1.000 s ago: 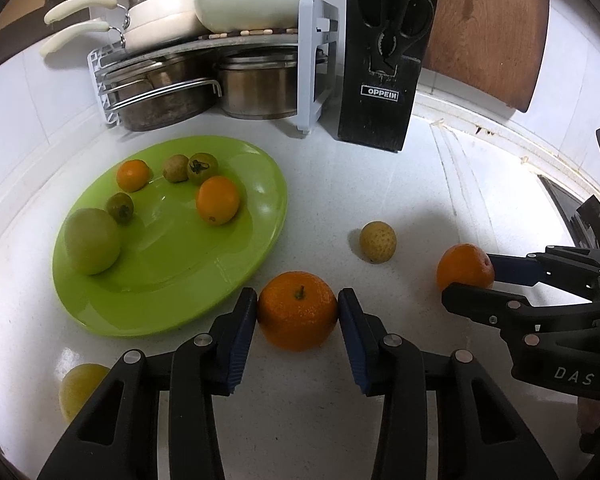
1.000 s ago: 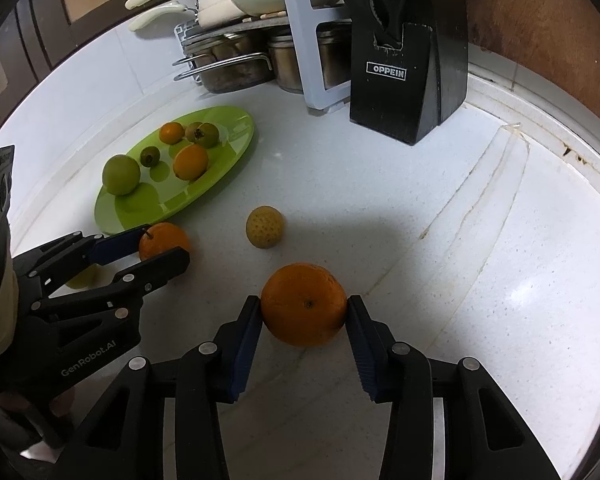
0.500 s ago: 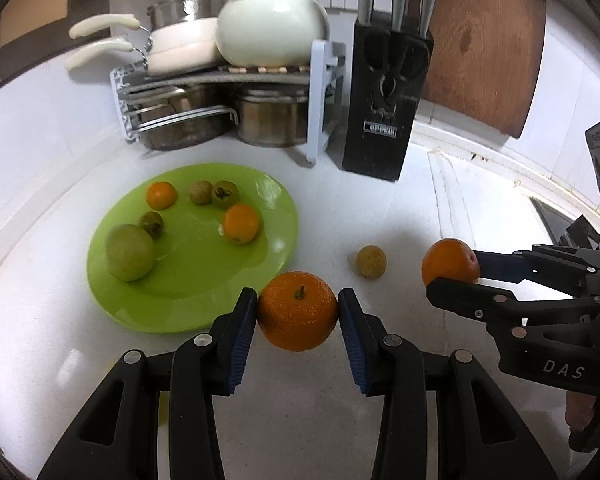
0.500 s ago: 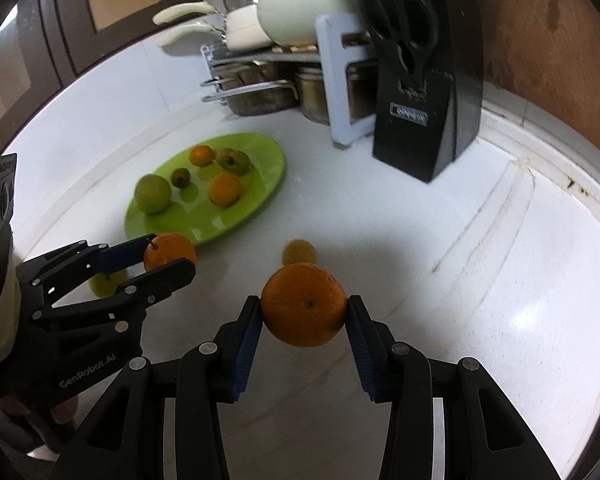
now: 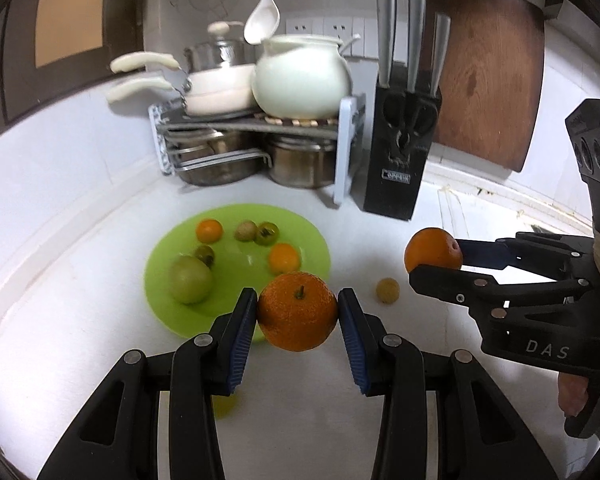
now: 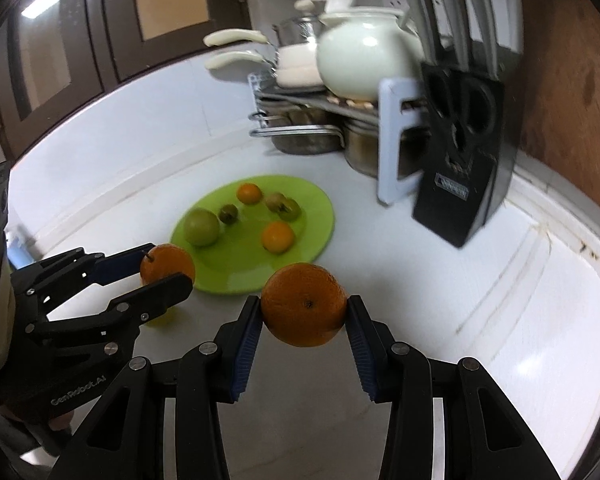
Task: Organize fruits
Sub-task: 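Carry both oranges over the green plate and release them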
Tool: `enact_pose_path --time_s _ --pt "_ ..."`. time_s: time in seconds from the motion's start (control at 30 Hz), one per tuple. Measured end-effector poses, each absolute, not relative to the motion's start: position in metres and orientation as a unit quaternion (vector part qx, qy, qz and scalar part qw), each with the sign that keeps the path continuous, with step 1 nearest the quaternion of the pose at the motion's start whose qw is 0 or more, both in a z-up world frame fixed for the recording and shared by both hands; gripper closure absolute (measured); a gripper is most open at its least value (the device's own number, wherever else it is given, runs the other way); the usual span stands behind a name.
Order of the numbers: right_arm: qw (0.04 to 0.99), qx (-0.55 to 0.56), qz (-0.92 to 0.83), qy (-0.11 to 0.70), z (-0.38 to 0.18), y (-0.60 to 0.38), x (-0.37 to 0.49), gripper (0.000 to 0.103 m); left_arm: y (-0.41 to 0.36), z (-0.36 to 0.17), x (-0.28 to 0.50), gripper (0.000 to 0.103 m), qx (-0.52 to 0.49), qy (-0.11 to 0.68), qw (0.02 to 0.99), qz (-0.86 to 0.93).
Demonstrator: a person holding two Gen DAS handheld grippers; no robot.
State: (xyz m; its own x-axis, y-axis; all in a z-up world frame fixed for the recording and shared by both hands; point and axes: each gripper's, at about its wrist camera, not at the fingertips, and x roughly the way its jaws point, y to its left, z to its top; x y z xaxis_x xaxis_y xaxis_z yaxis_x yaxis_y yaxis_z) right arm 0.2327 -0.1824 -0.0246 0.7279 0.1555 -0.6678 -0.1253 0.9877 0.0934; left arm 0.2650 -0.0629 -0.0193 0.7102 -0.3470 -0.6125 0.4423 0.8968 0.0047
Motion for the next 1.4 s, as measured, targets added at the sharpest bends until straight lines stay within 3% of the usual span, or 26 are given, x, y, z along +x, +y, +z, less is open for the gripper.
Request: enact_pose_path --time_s 0.77,1.4 --pt "0.935 -0.02 0.132 0.329 0.013 -0.127 0.308 0.059 -0.014 0.018 0.32 0.062 0.095 0.294 0.937 -0.166" --pt "0.912 -0.037 0.136 0.385 -0.022 -0.114 0.408 0.059 -0.014 -0.023 0.412 0.062 0.108 0.359 0.912 -0.165"
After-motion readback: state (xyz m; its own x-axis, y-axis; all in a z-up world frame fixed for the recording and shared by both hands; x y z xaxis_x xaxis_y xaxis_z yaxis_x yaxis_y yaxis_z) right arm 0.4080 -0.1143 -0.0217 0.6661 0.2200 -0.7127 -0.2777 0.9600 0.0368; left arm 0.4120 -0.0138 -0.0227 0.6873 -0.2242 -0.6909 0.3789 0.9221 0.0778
